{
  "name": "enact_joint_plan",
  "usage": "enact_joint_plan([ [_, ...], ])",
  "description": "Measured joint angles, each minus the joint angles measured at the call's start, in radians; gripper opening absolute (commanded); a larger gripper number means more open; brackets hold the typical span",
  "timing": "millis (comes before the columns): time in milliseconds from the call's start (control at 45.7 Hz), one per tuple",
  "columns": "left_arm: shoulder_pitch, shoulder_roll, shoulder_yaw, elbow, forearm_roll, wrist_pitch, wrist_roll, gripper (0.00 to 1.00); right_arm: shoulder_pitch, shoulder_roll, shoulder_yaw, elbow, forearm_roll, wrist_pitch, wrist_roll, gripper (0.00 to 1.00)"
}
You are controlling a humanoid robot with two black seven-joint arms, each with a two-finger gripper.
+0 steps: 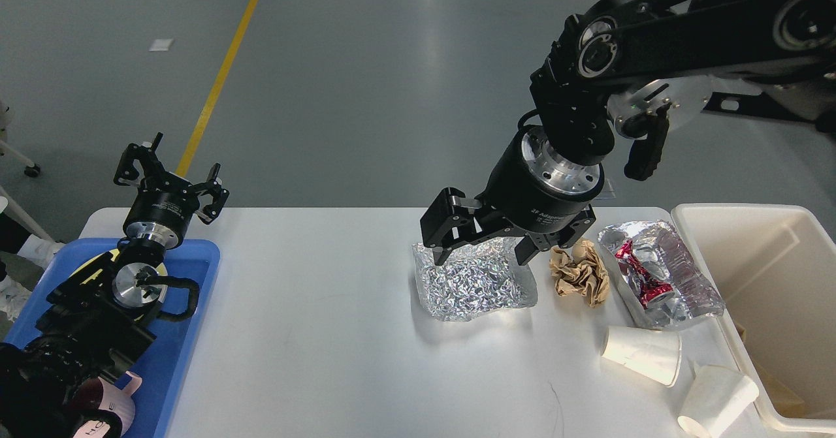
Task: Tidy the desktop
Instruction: 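Move the right gripper down to the foil tray with red wrapper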
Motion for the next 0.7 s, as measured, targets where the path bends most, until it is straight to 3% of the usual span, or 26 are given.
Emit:
enact_joint_plan([
  [350, 0.000, 0.000, 0.000, 0.000, 0.000, 0.000, 0.000, 1.00, -0.200, -0.010, -0.157, -0.054, -0.015, -0.217, 0.002, 1.00],
  [701, 0.000, 0.000, -0.001, 0.000, 0.000, 0.000, 0.000, 0.99, -0.516, -0.123, -0.228, -0.196, -0.049, -0.458, 0.003, 1.00],
])
